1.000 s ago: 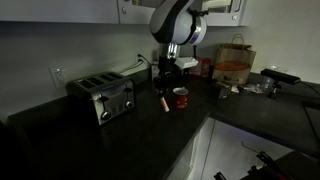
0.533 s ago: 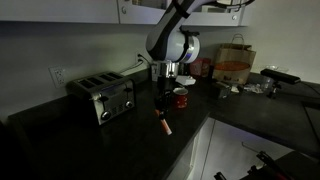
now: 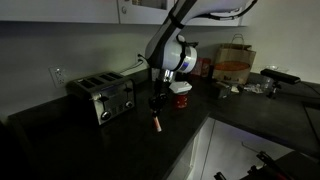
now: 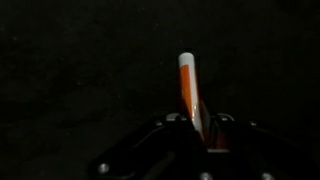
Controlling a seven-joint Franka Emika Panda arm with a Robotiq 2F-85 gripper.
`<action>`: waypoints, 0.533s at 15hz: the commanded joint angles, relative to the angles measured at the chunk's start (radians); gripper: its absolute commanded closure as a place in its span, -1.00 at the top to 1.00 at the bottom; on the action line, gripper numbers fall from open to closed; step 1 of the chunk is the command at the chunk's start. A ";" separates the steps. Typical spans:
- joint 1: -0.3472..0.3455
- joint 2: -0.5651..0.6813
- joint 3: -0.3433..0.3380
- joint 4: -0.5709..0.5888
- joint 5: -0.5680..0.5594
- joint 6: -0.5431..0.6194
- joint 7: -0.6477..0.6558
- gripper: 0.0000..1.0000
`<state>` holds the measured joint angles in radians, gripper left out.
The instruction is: Take the orange marker out of the maroon mug
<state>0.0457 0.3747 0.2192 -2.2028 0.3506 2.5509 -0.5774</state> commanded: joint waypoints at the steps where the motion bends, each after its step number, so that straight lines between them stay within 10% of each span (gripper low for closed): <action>1: -0.007 0.032 0.015 0.011 -0.021 0.056 0.068 -0.12; 8: -0.017 -0.006 0.028 -0.010 -0.035 0.150 0.116 0.80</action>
<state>0.0410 0.4014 0.2384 -2.1923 0.3452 2.6727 -0.5225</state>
